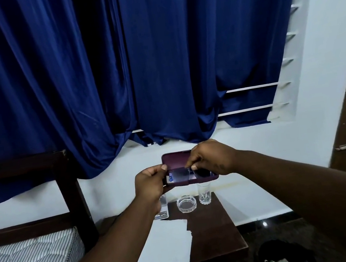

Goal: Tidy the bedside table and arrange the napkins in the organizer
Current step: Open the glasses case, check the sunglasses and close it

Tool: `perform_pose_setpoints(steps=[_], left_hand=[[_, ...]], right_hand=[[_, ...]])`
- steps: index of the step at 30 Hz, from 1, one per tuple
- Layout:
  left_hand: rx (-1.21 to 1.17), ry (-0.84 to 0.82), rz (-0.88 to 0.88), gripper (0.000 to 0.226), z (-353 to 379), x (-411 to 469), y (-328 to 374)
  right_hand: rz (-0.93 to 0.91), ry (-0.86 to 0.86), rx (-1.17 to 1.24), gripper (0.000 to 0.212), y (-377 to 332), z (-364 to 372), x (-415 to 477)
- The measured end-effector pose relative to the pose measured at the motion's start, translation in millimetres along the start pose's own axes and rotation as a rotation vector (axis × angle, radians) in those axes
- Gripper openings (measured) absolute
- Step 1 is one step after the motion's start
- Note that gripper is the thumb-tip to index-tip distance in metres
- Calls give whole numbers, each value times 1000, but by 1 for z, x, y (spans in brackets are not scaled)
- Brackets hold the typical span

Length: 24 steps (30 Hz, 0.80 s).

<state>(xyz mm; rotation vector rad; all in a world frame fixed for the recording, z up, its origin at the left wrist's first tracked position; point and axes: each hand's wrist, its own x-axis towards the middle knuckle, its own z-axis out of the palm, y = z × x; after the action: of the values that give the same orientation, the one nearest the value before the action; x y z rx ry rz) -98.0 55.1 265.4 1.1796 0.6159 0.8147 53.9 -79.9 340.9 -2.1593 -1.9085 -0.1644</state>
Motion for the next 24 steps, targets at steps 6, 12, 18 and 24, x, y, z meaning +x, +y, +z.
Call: perform_pose_setpoints(steps=[6, 12, 18, 24], left_hand=[[-1, 3, 20, 19, -5, -2, 6], [11, 22, 39, 18, -22, 2, 19], [5, 64, 20, 14, -38, 1, 33], [11, 61, 5, 15, -43, -5, 42]], right_hand=[[10, 18, 67, 23, -4, -4, 1], [164, 515, 527, 9, 12, -14, -18], [417, 424, 1331, 38, 14, 46, -52], [363, 290, 1566, 48, -14, 71, -48]])
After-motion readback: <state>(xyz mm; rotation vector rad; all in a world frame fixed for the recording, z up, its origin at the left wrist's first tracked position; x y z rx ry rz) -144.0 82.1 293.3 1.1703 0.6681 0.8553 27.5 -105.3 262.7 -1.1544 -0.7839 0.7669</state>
